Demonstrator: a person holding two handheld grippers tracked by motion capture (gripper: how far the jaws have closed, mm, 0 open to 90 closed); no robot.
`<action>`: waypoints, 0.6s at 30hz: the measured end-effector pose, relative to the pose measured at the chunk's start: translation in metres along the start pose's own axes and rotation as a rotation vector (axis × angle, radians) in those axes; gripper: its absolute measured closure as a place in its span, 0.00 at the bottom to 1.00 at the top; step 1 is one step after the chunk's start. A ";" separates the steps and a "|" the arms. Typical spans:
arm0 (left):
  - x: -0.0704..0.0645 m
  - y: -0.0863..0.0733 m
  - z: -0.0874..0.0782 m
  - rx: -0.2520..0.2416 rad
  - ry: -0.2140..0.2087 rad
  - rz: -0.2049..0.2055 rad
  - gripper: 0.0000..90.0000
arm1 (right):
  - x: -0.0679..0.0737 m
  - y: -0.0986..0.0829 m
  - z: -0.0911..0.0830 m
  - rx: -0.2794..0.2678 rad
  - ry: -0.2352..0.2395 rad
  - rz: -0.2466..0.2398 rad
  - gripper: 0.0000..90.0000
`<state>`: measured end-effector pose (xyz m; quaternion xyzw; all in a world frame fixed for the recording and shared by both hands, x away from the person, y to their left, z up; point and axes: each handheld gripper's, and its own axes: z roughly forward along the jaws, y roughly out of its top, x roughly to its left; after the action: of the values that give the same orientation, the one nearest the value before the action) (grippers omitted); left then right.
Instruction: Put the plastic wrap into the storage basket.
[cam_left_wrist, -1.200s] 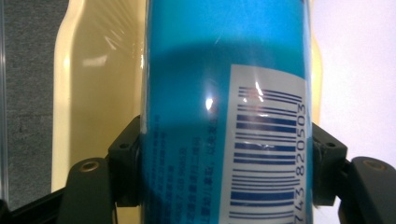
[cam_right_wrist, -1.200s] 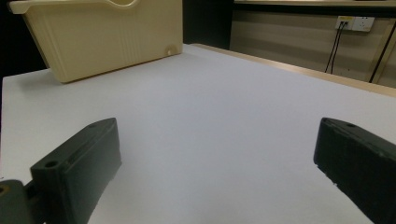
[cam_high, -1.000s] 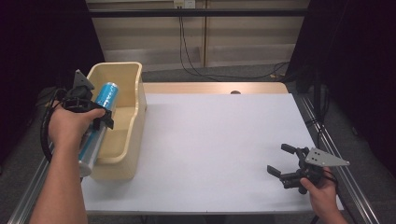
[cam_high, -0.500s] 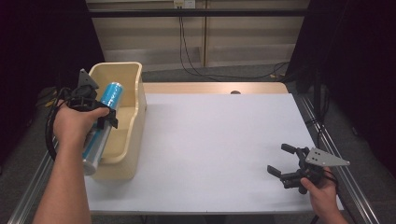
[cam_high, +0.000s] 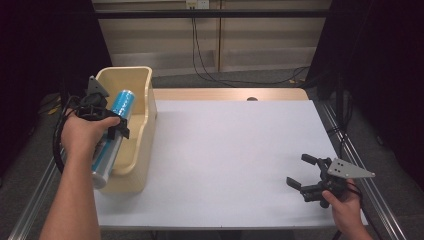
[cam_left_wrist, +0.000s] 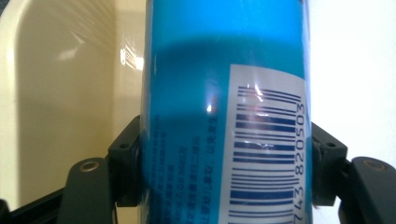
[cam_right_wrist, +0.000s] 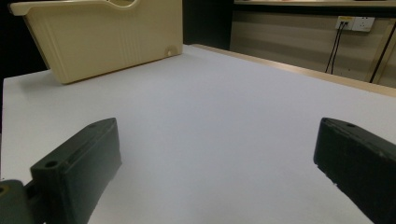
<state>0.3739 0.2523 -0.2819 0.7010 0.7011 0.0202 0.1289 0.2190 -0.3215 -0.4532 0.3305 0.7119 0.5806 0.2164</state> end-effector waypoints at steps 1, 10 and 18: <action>0.000 0.000 0.000 -0.003 -0.001 -0.001 0.35 | 0.000 0.000 0.000 0.000 -0.003 0.000 0.00; 0.004 -0.002 0.003 0.008 0.000 -0.002 0.35 | 0.001 0.000 0.000 -0.001 0.001 -0.003 0.00; 0.002 -0.002 0.008 0.014 -0.001 -0.002 0.35 | 0.001 0.000 0.001 0.001 0.000 -0.003 0.00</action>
<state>0.3735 0.2527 -0.2907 0.7013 0.7018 0.0147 0.1244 0.2187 -0.3203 -0.4531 0.3294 0.7128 0.5800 0.2171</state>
